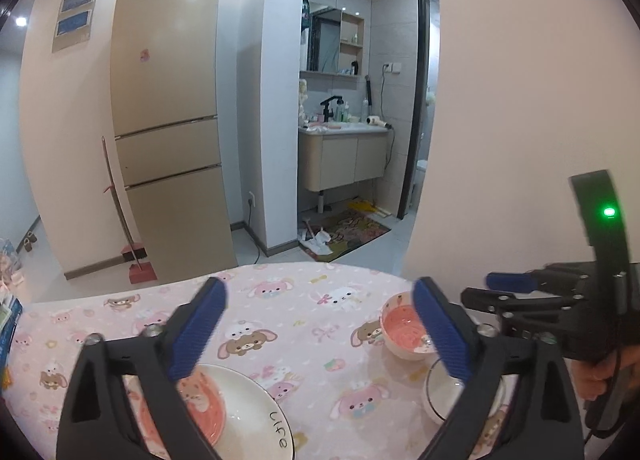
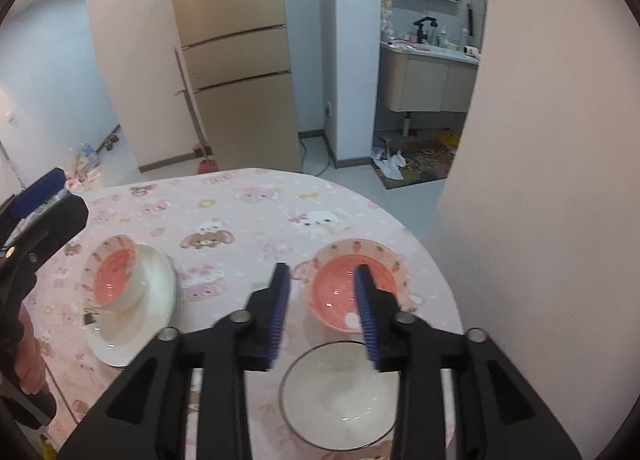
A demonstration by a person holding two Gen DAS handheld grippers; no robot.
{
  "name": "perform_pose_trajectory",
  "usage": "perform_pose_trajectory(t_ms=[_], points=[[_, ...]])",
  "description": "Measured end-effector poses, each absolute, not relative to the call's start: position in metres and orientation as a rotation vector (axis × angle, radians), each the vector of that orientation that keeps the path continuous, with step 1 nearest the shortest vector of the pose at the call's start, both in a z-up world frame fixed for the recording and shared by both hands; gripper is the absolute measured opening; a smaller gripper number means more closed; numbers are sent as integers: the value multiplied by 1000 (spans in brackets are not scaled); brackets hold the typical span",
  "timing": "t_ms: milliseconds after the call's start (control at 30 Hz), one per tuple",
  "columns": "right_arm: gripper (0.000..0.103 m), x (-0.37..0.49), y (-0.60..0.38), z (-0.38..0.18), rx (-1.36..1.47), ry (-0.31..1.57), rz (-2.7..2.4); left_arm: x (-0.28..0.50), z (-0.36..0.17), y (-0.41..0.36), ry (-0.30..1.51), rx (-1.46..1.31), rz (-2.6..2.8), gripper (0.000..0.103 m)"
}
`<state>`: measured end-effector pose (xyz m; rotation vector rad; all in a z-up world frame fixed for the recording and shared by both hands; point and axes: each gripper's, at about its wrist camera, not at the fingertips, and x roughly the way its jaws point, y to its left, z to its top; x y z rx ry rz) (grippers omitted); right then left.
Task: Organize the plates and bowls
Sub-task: 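Raise both grippers and move them toward the other pink bunny bowl, then close both grippers on the rim of the pink bunny bowl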
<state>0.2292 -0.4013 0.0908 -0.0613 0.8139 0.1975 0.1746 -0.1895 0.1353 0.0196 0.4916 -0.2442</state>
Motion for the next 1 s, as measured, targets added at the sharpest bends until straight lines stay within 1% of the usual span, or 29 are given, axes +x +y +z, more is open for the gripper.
perform_pose_trajectory(t_ms=[67,100,133,233,467,533,567,667,700,733,800,833,867,933,1000], points=[[47,231,-405,85,-75,809,208,184,128,-197,499,38,-247,103],[56,234,-407,83,-73,811,217,188,126,-201,505,47,-247,103],[63,237,-409,81,-64,813,222,193,124,-204,512,55,-246,103],[64,251,-422,74,-25,823,204,206,112,-213,548,51,-261,103],[64,286,-445,54,41,889,201,242,79,-226,715,35,-295,103],[59,295,-451,45,61,920,209,256,66,-231,778,2,-318,101],[58,300,-453,40,68,937,211,260,61,-233,801,-9,-327,95],[49,311,-464,22,94,998,218,278,42,-244,902,-46,-382,84],[41,315,-467,15,95,1027,214,284,35,-249,935,-57,-400,80],[37,318,-469,7,93,1059,213,290,28,-254,970,-61,-411,74],[36,322,-473,-5,106,1104,221,300,13,-262,1050,-76,-434,62],[34,324,-476,-11,121,1126,225,305,6,-266,1082,-94,-453,53],[34,326,-478,-14,132,1141,227,309,-1,-271,1111,-111,-467,49],[30,331,-483,-17,134,1148,213,316,-10,-277,1156,-139,-489,49],[29,334,-485,-20,138,1156,214,323,-17,-283,1189,-136,-486,45]])
